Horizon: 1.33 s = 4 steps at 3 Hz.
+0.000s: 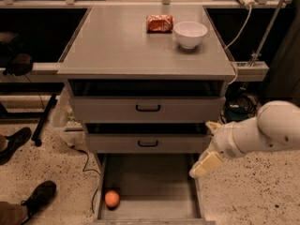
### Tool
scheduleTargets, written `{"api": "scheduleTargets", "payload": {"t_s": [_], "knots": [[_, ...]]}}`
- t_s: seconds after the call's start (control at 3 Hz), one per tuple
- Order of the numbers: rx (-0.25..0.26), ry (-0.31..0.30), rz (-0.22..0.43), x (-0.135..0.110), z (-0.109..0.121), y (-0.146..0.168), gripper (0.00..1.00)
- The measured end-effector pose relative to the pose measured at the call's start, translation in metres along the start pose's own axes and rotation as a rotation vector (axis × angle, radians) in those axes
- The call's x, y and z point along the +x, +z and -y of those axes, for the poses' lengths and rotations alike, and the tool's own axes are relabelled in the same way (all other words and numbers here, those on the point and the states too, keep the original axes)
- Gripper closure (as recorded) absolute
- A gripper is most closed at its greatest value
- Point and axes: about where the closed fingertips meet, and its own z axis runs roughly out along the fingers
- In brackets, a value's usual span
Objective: Pick orange from bottom drawer and place on counter
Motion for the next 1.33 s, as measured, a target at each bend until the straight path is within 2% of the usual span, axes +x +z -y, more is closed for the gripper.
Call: {"api": "scheduleTargets", "payload": {"t_s": [0.67, 1.0, 1.33], "knots": [[-0.069, -0.001, 0.279, 0.015, -0.005, 0.133, 0.00], [-0.111, 0.011, 0.373, 0.019, -0.017, 0.197, 0.00], [-0.159, 0.010, 0.425, 0.017, -0.036, 0.251, 0.00]]}}
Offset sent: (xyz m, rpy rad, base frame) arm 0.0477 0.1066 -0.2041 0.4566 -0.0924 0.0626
